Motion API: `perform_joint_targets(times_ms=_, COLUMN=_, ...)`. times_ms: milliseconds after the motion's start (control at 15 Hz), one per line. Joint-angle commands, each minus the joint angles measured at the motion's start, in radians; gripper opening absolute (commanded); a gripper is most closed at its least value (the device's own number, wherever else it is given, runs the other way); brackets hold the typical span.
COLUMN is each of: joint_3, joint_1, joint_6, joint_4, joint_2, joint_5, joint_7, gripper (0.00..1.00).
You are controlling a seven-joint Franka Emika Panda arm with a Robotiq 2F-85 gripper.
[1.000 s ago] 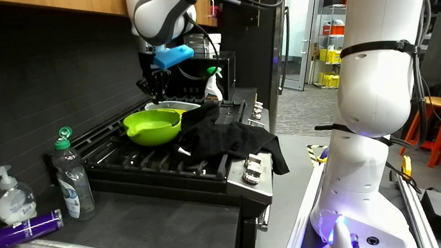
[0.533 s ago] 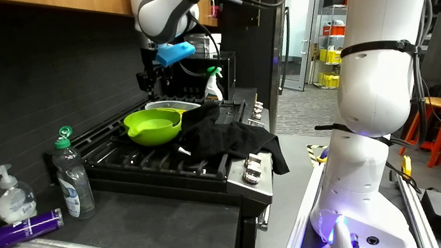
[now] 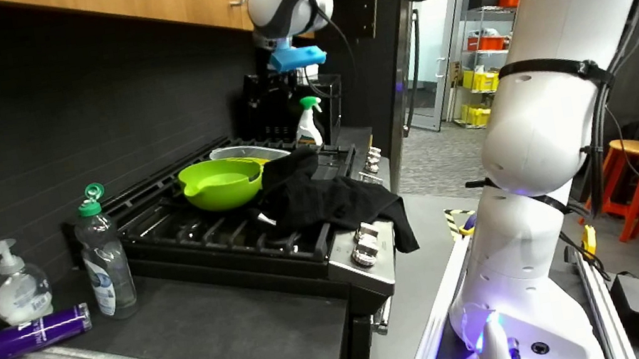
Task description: Put the small green bowl into the bigger green bowl
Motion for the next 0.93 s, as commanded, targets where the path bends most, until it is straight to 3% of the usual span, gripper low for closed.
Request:
perform_joint_targets(times_ms=0, joint_3=-0.029, joint_1=-0.028, joint_6=0.003, joint_4=-0.115, joint_2=-0.097, joint_5=0.086, joint_7=-0.042, gripper=1.0)
perform_joint_targets(times_ms=333, joint_3=-0.059, joint_1=-0.056, joint_6=0.02, joint_4=-0.266, joint_2=-0.207, joint_5=0.111, joint_7=-0.052, gripper=1.0)
perform_joint_targets(times_ms=867, joint_3=-0.072, joint_1=-0.086, joint_6=0.055, joint_4=-0.404, joint_2=-0.332, joint_5=0.103, joint_7=-0.035, gripper=1.0)
